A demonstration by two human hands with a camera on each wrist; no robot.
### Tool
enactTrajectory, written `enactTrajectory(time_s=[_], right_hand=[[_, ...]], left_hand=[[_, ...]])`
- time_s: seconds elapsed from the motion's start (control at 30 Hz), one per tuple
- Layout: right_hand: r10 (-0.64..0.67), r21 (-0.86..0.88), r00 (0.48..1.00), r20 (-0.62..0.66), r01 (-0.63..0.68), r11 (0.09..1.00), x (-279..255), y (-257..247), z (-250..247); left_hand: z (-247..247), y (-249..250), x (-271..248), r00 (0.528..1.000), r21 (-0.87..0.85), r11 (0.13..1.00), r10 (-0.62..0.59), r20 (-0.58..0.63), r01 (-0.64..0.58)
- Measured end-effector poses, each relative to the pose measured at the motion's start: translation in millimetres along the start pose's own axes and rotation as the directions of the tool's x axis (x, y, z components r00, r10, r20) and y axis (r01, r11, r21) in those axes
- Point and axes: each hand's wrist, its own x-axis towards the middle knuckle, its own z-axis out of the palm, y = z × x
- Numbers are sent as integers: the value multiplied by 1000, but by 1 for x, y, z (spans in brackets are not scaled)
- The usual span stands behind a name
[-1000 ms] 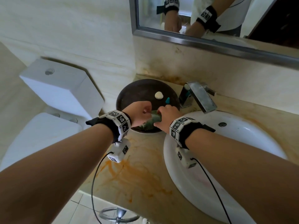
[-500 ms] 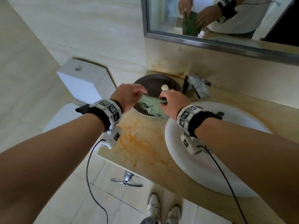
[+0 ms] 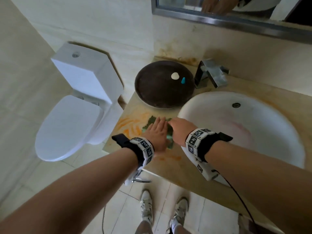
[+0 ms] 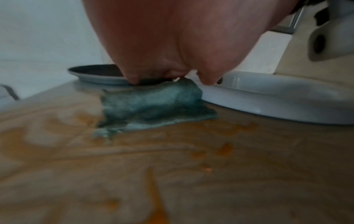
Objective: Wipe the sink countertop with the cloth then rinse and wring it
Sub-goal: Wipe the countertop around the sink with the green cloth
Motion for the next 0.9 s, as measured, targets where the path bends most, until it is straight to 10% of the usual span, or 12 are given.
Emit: enactTrajectory(time_s=[0.4, 0.9], right_hand=[[21, -108, 993, 117, -8, 994, 18, -16, 22], [372, -52, 926, -64, -375, 926, 11, -7, 42]], left_hand=[[24, -48, 27, 999, 31, 999, -43, 9, 43], [30, -43, 30, 1000, 63, 998, 10, 8, -10]])
